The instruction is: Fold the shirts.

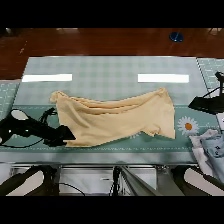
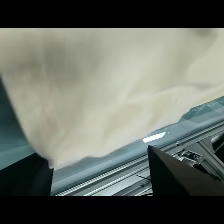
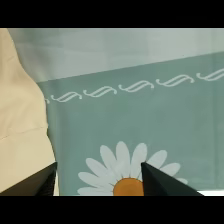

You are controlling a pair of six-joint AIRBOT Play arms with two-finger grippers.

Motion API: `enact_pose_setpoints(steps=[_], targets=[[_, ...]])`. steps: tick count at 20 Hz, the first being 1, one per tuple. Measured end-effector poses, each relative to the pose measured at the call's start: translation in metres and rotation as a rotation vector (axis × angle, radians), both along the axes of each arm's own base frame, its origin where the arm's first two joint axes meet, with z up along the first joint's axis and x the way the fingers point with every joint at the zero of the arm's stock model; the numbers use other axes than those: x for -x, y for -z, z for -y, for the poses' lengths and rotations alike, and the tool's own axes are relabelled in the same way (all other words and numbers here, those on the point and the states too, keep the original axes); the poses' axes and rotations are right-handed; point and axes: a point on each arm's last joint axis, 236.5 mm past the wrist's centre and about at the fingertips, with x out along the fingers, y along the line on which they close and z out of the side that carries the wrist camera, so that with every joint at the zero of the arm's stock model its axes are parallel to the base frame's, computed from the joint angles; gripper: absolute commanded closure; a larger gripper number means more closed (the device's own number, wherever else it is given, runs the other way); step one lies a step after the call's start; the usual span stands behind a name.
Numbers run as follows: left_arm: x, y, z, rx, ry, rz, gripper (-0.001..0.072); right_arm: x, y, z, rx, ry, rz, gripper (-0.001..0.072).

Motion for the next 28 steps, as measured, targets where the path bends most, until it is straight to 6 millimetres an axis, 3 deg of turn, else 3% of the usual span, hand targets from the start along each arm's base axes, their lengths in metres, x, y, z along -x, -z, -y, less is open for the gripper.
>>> enact_pose_setpoints(steps=[1, 2, 3, 10, 19, 23, 25, 28], targets=[[-0.004, 0.007, -0.001, -0.022, -0.013, -0.005, 0.0575, 0.0, 0.0, 0.0, -0.001, 0.0, -0.001, 0.012], [-0.01, 0.013, -0.002, -0.041, -0.025, 0.0, 0.0658, 0.001, 0.001, -0.001, -0.004, 0.0, -0.005, 0.012], [-0.012, 0.015, -0.001, -0.042, -0.025, -0.005, 0.0682, 0.002, 0.001, -0.001, -0.006, 0.0, -0.006, 0.012], [-0.02, 0.013, -0.002, -0.043, 0.042, 0.036, 0.0682, -0.003, 0.006, -0.001, -0.011, -0.008, 0.001, 0.0133], [-0.018, 0.006, -0.004, -0.04, 0.087, 0.065, 0.0682, -0.014, 0.061, -0.075, -0.408, -0.122, -0.069, 0.0139], [-0.014, 0.003, 0.0, -0.021, 0.098, 0.057, 0.0682, -0.014, 0.073, -0.089, -0.502, -0.118, -0.093, 0.0414], [-0.015, 0.002, 0.0, -0.019, 0.098, 0.058, 0.0683, -0.015, 0.079, -0.093, -0.524, -0.114, -0.101, 0.0678], [-0.026, -0.005, -0.001, -0.022, 0.102, 0.094, 0.0685, -0.017, 0.077, -0.098, -0.555, -0.11, -0.093, 0.0679]])
